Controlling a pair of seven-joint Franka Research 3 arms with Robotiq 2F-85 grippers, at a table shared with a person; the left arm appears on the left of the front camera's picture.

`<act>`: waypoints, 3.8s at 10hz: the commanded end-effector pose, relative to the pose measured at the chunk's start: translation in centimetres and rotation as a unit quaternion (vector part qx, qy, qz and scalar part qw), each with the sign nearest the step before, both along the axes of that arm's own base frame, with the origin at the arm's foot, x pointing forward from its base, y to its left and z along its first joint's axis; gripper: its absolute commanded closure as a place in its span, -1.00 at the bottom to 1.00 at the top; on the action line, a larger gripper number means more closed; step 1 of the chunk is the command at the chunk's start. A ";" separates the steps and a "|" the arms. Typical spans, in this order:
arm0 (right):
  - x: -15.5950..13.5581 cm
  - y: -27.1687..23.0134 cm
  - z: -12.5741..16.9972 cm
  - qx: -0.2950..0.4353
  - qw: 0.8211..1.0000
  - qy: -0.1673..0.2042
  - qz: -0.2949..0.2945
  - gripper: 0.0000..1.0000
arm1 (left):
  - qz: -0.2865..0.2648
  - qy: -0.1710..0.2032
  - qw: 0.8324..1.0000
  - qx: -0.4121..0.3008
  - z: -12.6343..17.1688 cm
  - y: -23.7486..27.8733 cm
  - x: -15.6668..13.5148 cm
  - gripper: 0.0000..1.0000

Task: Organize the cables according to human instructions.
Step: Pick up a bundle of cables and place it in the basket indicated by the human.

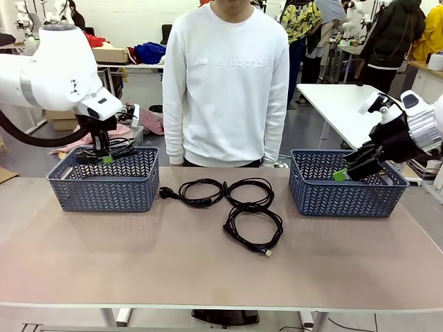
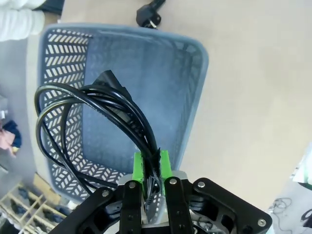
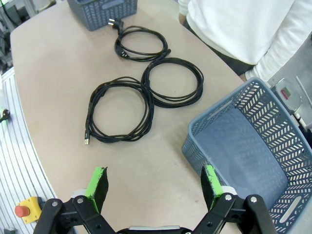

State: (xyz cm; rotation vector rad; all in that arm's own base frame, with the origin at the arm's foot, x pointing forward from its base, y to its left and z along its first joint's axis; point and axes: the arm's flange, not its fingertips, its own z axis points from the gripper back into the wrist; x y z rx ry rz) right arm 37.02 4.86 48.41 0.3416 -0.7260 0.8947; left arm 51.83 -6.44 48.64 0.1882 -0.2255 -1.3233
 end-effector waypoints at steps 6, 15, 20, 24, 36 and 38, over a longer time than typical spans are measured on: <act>0.3 -0.3 -0.1 0.005 1.000 -0.007 0.011 -1.00 | -0.007 0.000 1.000 -0.006 -2.6 -0.3 3.2 0.69; 0.3 -0.3 -0.1 0.005 1.000 -0.007 0.011 -1.00 | -0.009 0.017 1.000 -0.001 -3.4 -0.5 3.6 -0.46; 0.3 -0.3 -0.1 0.005 1.000 -0.007 0.011 -1.00 | -0.006 0.040 0.999 -0.013 -2.8 -0.4 3.6 -0.94; 0.3 -0.3 -0.1 0.005 1.000 -0.007 0.011 -1.00 | 0.003 0.043 0.999 -0.021 -2.8 -0.4 3.3 -1.00; 0.3 -0.3 -0.1 0.005 1.000 -0.007 0.011 -1.00 | 0.031 0.029 0.996 -0.081 -1.4 -5.6 0.4 -1.00; 0.3 -0.3 -0.1 0.005 1.000 -0.007 0.011 -1.00 | 0.004 0.047 0.992 -0.114 -1.8 -8.3 -2.3 -1.00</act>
